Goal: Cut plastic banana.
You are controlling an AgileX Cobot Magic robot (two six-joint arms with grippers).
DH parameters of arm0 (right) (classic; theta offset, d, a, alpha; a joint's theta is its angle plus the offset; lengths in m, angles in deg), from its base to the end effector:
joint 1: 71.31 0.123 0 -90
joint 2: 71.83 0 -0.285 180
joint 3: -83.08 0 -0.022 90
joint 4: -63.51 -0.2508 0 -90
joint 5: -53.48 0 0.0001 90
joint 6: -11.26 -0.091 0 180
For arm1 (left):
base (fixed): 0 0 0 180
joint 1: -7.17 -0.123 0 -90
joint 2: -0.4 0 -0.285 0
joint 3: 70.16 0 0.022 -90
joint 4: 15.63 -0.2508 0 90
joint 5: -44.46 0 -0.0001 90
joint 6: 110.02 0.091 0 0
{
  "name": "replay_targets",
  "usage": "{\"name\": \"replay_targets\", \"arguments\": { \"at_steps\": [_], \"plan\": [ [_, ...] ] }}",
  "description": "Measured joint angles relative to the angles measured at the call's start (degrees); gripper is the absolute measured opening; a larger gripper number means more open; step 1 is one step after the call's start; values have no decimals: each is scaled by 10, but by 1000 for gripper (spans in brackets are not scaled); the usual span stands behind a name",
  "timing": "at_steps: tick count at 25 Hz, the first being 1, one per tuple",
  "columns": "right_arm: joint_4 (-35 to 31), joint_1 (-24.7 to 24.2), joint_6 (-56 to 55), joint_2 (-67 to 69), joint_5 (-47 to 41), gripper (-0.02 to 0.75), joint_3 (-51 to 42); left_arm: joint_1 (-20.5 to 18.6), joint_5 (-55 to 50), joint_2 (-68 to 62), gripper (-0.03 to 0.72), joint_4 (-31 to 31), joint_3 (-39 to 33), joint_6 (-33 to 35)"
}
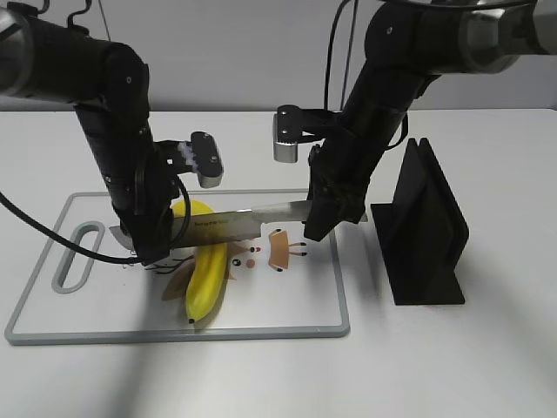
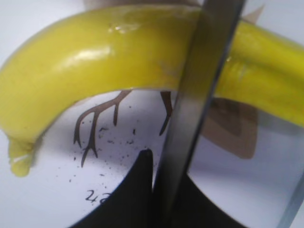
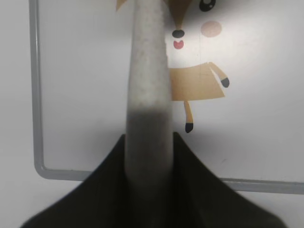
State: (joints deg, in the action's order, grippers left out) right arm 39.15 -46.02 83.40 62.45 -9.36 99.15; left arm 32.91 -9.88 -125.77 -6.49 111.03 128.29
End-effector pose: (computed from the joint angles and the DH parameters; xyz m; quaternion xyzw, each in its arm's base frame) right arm 0.3763 0.2148 0.1432 -0.6698 0.7186 0.1750 0.0661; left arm 0.3442 -0.1790 0.1371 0.6331 0.7713 -0.0607 0.0239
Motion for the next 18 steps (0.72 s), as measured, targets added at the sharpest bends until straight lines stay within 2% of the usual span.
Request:
{"name": "replay_targets", "arguments": {
  "at_steps": [18],
  "plan": [
    [3,5,-4,-102,-28,167,36,2,-31,180,4,-51,-7,-3]
  ]
}}
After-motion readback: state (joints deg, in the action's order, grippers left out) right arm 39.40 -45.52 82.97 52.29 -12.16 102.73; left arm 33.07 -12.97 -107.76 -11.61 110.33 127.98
